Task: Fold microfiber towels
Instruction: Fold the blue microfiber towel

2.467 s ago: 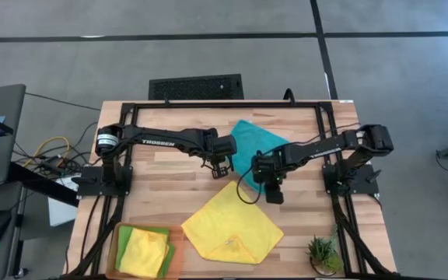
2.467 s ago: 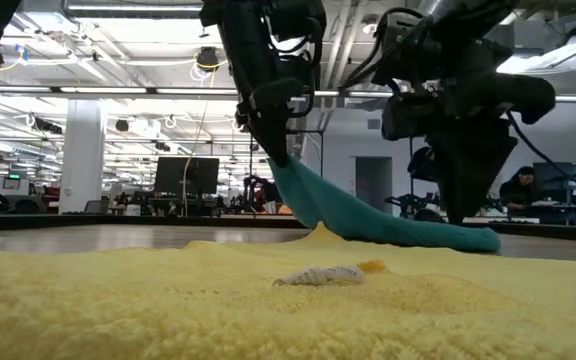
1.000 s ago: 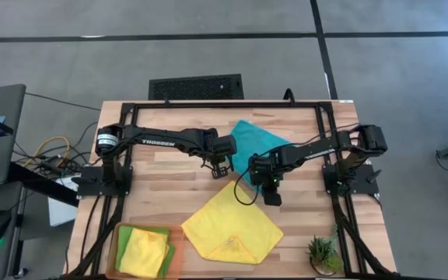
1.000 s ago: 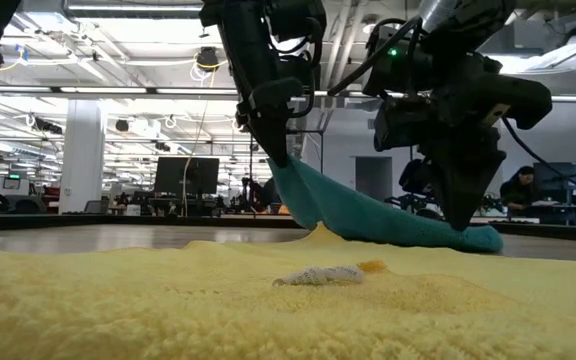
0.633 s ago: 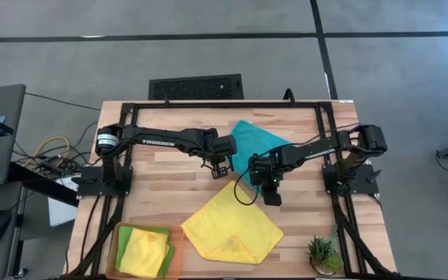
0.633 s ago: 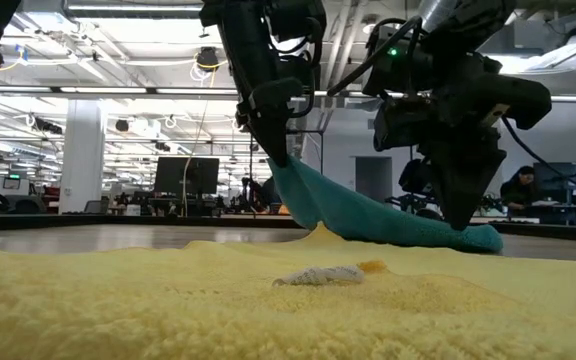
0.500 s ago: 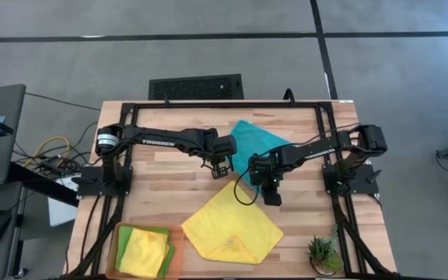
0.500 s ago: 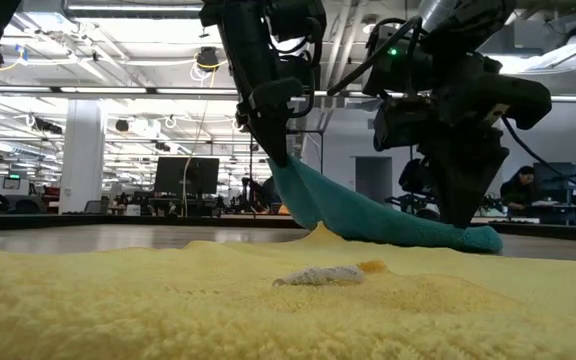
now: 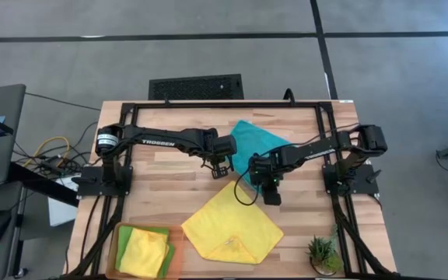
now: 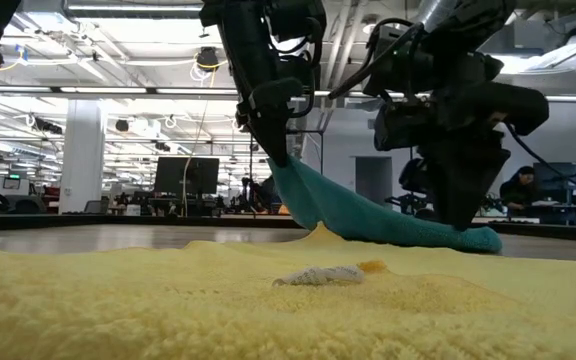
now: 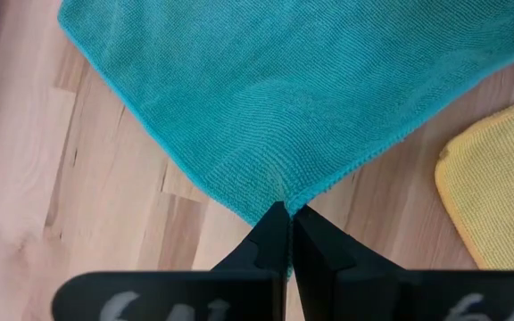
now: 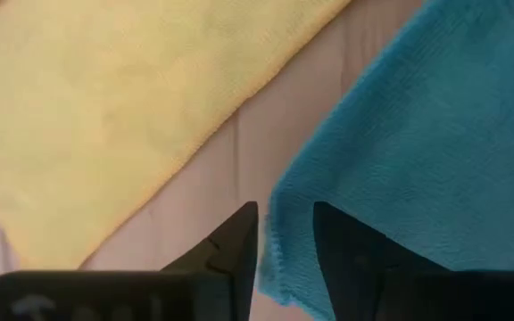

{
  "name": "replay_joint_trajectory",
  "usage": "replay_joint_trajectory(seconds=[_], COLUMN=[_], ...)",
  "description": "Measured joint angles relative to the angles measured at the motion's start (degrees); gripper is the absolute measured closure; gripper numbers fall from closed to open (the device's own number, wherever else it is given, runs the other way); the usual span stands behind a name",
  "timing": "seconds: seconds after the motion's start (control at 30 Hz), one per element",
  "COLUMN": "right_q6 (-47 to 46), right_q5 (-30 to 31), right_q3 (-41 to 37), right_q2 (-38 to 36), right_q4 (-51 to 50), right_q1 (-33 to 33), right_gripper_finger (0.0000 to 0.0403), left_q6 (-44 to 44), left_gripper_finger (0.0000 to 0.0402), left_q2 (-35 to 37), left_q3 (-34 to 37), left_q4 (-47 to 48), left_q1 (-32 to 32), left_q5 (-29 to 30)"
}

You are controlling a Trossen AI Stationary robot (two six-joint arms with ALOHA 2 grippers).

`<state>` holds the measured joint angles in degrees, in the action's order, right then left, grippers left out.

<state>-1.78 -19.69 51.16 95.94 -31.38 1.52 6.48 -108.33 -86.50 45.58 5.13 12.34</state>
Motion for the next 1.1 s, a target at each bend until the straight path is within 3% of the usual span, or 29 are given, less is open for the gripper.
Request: replay_joint_trajectory(seconds=[0.83, 0.97, 1.1], right_q6=[-0.57, -2.02, -3.45], right_q5=[-1.32, -1.35, -1.44], right_q3=[-0.05, 0.00, 0.00], right_q2=[2.23, 2.19, 2.19], right_q4=[1.57, 0.20, -2.00], right_q1=[1.71, 1.70, 1.70], right_gripper_finger=[0.0291, 0.0325, 0.0384], left_q6=[-0.02, -0.02, -0.02], left_gripper_finger=[0.0401, 0.0401, 0.0401], left_q2=[0.00, 0.00, 0.00], left_q3=[0.00, 0.00, 0.00], left_q4=[-0.01, -0.02, -0.02], left_q1=[0.00, 0.00, 0.00], left_q5=[0.01, 0.00, 0.00])
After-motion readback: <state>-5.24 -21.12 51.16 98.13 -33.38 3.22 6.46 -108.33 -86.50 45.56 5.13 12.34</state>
